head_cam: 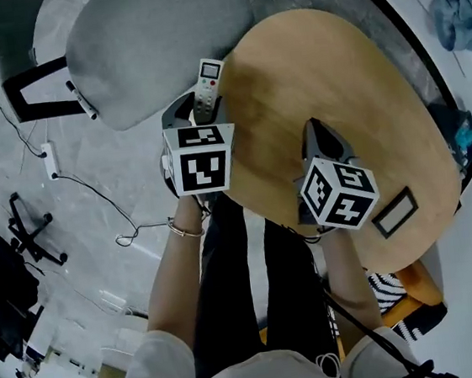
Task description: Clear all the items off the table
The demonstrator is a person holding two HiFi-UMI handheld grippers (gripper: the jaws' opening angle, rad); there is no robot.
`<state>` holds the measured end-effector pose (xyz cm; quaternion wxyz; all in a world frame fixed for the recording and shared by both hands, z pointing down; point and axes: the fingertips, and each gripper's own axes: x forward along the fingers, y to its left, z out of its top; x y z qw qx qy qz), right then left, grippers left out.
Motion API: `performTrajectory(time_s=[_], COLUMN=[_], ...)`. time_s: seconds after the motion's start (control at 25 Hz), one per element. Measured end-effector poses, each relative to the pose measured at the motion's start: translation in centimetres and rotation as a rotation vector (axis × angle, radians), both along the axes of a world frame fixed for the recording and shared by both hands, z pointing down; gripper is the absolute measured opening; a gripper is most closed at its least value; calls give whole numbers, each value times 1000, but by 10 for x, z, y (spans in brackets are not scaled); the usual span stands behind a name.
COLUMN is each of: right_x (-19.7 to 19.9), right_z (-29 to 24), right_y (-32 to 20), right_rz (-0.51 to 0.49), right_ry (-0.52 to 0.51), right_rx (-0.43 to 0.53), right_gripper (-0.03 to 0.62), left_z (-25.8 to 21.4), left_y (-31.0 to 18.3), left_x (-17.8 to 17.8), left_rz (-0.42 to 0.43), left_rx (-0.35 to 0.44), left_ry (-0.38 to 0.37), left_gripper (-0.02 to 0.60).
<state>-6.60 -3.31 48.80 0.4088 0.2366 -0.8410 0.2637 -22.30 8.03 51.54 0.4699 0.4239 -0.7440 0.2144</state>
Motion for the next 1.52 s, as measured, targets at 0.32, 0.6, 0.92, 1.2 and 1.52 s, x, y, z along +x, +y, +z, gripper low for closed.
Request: performTrajectory(time_s=[0.32,0.6,0.92,1.2,1.52], right_x=[-73,-101,-111,-111,-110], right_z=[2,10,18,19,15], right_y=[33,48,63,60,58], right_rz=[-87,-89,-45,-16,-10], right_ry=[11,33,53,59,47], right_rx=[18,25,17,21,22], right_gripper=[25,25,25,25,25], left_z=[4,17,38,35,23], left_y=[58,88,92,83,97], left_x=[-103,-177,-204,-213,-203], left_rz=[-181,-275,-301,-295,-325], left_rx=[-19,-59,-82,-22,-33], left_ry=[-25,-70,-44,-62,-97], left_gripper=[201,202,202,204,204])
